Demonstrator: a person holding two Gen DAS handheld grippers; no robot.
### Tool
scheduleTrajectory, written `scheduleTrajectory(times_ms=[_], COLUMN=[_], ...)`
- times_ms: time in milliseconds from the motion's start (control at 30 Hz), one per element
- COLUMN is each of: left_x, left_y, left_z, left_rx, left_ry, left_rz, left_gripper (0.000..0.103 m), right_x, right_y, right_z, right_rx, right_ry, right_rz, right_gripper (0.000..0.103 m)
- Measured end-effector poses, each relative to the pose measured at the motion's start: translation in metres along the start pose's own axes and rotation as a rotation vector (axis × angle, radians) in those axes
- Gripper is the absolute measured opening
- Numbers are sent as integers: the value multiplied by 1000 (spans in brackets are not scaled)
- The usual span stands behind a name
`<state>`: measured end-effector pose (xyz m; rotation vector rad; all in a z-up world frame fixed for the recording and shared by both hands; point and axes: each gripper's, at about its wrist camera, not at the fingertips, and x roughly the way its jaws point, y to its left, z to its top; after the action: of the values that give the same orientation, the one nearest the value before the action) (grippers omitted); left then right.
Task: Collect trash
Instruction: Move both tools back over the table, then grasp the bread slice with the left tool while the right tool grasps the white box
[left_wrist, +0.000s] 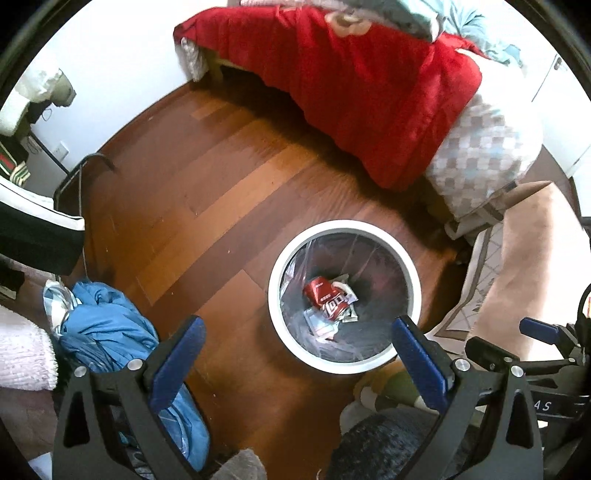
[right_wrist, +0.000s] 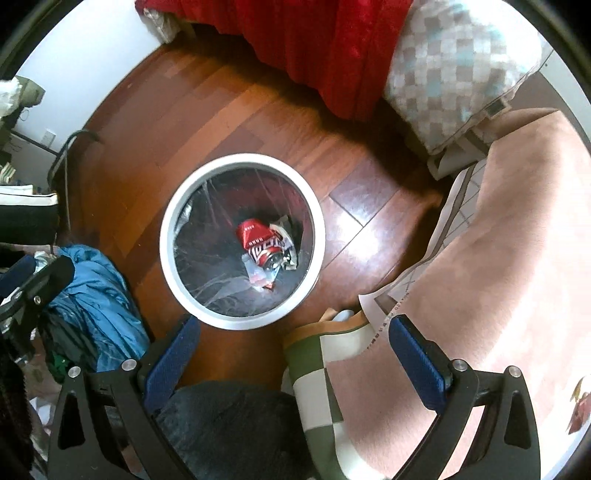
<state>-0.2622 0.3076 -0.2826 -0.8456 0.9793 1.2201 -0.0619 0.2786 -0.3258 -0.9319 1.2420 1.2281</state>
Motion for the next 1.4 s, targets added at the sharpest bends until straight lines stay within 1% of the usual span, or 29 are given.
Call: scheduleTrajectory(times_ms=[267,433,533,600,700,767,833,900,1000,1033,1100,1133,1167,1200,1233,1267,1333,1367,1400], left_x=[-65,-108,-132,-147,-159,-159,-151,-141,-118,-111,-98,-91,-81,-75,-67,-56,-42,-32,-26], left_y=[-10,-23,-38,-56,-83,-113,-151,-186,-264,-288,-329,-353,-381,-402,-423,-447,-473,-487,-494], left_z=[-7,-9,-9,-11,-15,-19,-23,-29,-45,-50,-63,-72,-81,-89,-97,-107,-116,-123,-126], left_rx=[12,36,56,79,115,150,196,235,335,364,406,427,455,478,504,533,563,573,574], left_ry=[-105,-185,-222,-249,-280,-288,-273,-251,-214,-202,-187,-179,-166,-153,-142,-131,-120,-113,-108], left_rz=[-10,13,9,-4,-26,-48,-88,-122,-171,-174,-180,-183,-182,-178,-168,-150,-126,-84,-68], left_gripper=[103,103,103,103,103,103,103,103,103,103,103,103,103,103,103,103,103,103,103], right_x=[-63,-109,-141,-163,-189,-201,-210,-216,-217,-217,-215,-211,-207,-201,-196,-187,-171,-160,-152], right_y=[-6,-17,-29,-44,-72,-96,-125,-161,-222,-245,-291,-319,-337,-361,-378,-399,-435,-452,-466], right_z=[-17,-37,-51,-64,-85,-101,-119,-140,-173,-184,-204,-213,-217,-222,-224,-228,-233,-233,-233], right_rx=[26,63,94,126,187,238,295,359,464,490,530,529,518,495,474,437,374,336,307], right_ry=[-120,-205,-268,-311,-359,-375,-384,-387,-367,-354,-320,-287,-258,-204,-167,-111,-17,36,68], right_rz=[42,116,162,200,229,231,223,193,122,91,-2,-71,-117,-186,-234,-293,-378,-403,-422], right_gripper=[103,103,103,103,103,103,103,103,103,103,103,103,103,103,103,103,103,103,101])
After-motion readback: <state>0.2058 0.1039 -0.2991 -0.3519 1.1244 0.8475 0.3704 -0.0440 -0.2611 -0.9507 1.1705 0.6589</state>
